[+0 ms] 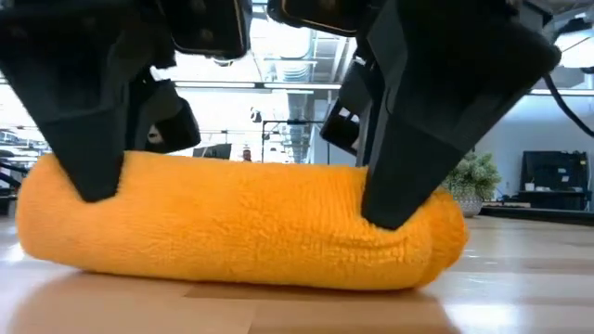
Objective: Roll microfiber towels into tight, uniform cylinder then place into a basket
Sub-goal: Roll the orange microfiber cloth
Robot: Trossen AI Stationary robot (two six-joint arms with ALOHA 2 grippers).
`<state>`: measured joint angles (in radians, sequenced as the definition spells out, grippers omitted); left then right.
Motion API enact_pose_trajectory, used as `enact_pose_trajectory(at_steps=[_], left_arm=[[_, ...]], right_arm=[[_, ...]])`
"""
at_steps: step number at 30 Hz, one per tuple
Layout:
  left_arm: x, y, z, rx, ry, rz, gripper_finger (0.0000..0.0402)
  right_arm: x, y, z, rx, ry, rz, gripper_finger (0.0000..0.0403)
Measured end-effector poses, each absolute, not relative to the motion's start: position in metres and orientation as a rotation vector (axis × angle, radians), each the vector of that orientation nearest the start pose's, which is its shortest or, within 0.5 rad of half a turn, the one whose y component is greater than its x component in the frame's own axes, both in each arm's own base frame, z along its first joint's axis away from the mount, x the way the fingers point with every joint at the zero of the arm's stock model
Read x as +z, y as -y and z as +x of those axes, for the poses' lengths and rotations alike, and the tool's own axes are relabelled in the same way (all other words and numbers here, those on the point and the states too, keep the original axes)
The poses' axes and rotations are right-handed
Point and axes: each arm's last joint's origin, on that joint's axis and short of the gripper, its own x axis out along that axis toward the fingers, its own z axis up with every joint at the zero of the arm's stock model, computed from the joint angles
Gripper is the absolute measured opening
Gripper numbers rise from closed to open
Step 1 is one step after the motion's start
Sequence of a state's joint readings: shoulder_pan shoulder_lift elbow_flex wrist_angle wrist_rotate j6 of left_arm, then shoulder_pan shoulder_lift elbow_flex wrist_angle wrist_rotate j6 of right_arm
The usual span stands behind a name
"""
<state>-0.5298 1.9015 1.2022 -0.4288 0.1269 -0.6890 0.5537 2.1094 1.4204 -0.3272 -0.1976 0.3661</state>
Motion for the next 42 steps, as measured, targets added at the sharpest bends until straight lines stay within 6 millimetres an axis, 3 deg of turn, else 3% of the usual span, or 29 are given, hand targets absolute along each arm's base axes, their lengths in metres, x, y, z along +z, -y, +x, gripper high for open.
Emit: enact_pose_trajectory(at_steps=[13, 23, 31, 42], left_arm=[[0.146, 0.158, 0.329, 0.032, -1.305, -0.541, 0.002], [0.145, 0.153, 0.329, 0.057, -1.316, -0.546, 0.0021], [0.145, 0.153, 0.329, 0.039, -1.303, -0.524, 0.0023], [0.145, 0.16, 0.325, 0.025, -1.296, -0.461, 0.0098]], right_arm=[[0.132, -0.216, 0.37, 0.38, -1.213, 0.276, 0.0019], [0.126, -0.2, 0.373, 0.296, -1.26, 0.415, 0.0021], [0.124, -0.197, 0.373, 0.247, -1.251, 0.416, 0.0019], [0.124, -0.195, 0.374, 0.211, -1.26, 0.441, 0.0019]])
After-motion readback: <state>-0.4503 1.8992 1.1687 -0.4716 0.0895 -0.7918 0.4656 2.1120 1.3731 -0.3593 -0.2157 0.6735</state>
